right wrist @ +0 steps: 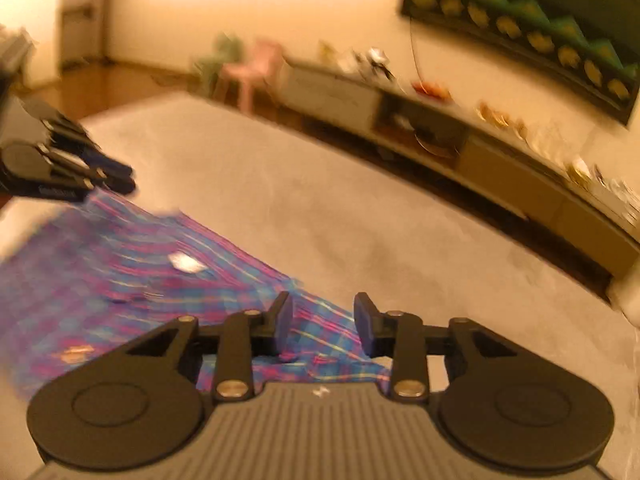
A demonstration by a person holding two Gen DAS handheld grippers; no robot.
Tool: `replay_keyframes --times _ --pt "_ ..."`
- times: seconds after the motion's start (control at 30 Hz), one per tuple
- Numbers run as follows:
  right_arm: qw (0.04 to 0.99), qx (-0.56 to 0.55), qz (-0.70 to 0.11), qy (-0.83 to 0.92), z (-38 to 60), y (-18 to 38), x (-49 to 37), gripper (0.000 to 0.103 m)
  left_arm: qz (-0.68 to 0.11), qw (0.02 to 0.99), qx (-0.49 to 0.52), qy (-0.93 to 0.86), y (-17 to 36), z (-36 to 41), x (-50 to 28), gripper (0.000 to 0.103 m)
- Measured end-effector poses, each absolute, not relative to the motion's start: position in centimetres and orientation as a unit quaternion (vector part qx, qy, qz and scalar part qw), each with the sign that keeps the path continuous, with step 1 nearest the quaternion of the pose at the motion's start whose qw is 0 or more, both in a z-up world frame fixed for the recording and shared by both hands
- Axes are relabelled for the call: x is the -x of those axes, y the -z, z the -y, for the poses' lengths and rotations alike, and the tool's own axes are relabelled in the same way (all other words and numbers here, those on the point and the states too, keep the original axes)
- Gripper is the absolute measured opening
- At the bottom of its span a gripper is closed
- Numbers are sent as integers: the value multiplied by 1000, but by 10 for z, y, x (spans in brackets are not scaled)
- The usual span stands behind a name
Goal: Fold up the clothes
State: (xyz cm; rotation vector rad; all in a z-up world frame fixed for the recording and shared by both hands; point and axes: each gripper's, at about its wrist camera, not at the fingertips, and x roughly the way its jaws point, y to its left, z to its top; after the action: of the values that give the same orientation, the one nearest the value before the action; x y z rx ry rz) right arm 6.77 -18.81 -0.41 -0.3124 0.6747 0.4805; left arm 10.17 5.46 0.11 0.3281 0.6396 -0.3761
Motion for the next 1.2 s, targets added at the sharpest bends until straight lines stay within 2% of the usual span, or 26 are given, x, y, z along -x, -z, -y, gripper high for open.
replay_keyframes --times 0.1,0.17,0.2,0.33,0.43,0.53,0.63,0.7,0.8,0.87,0.93,0.97,1.03,1.2 --pt "885 171 -338 -269 186 17 -41 32 -334 895 -220 196 31 -45 -65 15" --pt "874 195 -372 -246 189 48 -40 24 -340 894 -244 162 58 -54 -64 17" --pt "880 183 -375 -229 200 54 -43 27 -334 897 -251 143 65 -61 -65 18" --pt "895 150 -391 -152 235 58 -50 28 -350 905 -234 64 56 -89 -73 17" --pt "909 147 -358 -153 233 34 -29 25 -294 925 -219 96 26 -76 -37 17" --pt "901 152 -320 -250 208 18 4 24 -251 927 -201 194 17 -35 7 17" --pt "879 201 -336 -273 181 43 9 24 -273 901 -257 217 52 1 13 20" --pt "879 196 -346 -263 180 60 -3 25 -282 897 -281 194 76 2 3 21" --pt "881 151 -367 -258 193 65 -20 33 -280 896 -285 192 81 -12 1 21" --pt "881 139 -372 -258 204 68 -24 45 -275 899 -288 184 83 -17 8 21" --pt "882 115 -380 -255 217 68 -25 46 -275 899 -294 170 80 -23 15 21" --pt "882 103 -384 -254 224 68 -24 42 -277 901 -291 166 80 -26 16 21" --pt "882 80 -390 -251 239 69 -22 28 -282 903 -283 159 78 -34 17 21" --pt "886 69 -387 -246 249 74 -17 28 -304 908 -260 125 72 -47 18 21"
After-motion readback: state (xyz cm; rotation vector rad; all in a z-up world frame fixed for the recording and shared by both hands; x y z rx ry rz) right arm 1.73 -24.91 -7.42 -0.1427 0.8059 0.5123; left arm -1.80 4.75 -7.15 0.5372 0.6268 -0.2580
